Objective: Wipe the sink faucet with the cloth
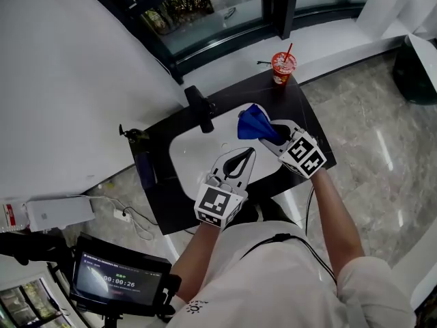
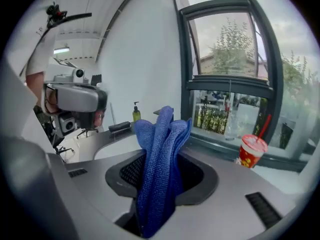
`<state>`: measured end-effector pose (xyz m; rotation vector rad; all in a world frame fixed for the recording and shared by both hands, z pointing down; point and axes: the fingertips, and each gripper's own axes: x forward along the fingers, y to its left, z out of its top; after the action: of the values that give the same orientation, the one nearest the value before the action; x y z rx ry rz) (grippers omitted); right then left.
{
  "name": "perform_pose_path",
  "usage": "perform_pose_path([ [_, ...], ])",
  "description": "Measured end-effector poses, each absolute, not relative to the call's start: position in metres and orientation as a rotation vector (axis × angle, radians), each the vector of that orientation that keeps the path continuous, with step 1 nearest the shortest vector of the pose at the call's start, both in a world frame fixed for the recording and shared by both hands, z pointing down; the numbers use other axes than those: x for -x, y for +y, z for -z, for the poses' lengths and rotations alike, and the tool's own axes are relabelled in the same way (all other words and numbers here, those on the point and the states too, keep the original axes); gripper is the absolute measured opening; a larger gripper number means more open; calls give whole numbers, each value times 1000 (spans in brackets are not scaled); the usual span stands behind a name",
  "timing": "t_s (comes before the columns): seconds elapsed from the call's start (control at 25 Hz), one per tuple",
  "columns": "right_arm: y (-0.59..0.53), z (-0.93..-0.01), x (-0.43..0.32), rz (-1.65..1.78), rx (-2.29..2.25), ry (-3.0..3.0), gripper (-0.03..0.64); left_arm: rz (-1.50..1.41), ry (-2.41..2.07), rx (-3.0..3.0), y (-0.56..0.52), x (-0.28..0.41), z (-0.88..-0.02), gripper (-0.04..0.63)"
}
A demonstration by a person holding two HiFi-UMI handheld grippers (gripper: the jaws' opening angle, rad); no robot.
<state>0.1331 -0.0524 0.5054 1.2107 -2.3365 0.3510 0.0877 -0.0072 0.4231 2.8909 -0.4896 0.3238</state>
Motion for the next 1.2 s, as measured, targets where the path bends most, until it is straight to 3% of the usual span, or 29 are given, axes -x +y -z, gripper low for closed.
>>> perform_pose_path([
  [0.16, -94, -498, -115, -280, -1190, -2346, 147, -325, -559, -2878, -18, -70, -428, -6],
  [0.36, -104, -505, -161, -305, -1360, -2255, 147, -325, -608, -2865, -26, -57, -433, -6],
  [0.72, -33, -563, -254, -552, -1599, -2016, 147, -326, -550, -2875, -22, -69, -432, -6],
  [1.2, 20, -648, -272, -753, -1601, -1849, 149, -363, -511, -2878, -17, -77, -438, -6],
])
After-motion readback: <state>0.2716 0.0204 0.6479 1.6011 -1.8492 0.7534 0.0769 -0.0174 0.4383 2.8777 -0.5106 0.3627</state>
